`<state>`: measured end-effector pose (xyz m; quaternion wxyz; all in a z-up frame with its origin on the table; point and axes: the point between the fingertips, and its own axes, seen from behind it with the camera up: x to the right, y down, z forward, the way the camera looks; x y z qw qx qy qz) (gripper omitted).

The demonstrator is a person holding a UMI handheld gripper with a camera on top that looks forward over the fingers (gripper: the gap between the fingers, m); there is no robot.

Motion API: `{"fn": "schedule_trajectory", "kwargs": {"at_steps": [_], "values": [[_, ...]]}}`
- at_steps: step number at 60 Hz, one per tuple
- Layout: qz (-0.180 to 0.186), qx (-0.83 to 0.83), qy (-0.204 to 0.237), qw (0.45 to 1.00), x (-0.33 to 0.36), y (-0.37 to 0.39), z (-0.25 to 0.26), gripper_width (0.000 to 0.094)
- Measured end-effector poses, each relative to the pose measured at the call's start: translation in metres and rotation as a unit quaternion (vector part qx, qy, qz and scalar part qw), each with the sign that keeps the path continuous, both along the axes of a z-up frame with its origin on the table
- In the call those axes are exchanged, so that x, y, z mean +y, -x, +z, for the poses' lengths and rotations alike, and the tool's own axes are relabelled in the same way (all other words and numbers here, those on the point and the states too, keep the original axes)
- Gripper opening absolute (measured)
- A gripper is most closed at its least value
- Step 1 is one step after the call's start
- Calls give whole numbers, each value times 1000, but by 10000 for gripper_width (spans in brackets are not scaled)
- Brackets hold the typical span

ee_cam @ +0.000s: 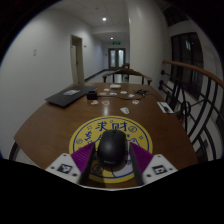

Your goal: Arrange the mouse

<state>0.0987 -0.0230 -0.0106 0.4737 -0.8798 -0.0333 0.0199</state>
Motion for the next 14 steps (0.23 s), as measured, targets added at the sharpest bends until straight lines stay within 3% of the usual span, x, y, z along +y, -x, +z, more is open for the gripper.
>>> {"fn": "schedule_trajectory", "kwargs": {"at_steps": [4, 14], "values": [[0, 5, -18, 1000, -7, -4, 13, 874], [-6, 52, -31, 998, -54, -21, 29, 854]]}}
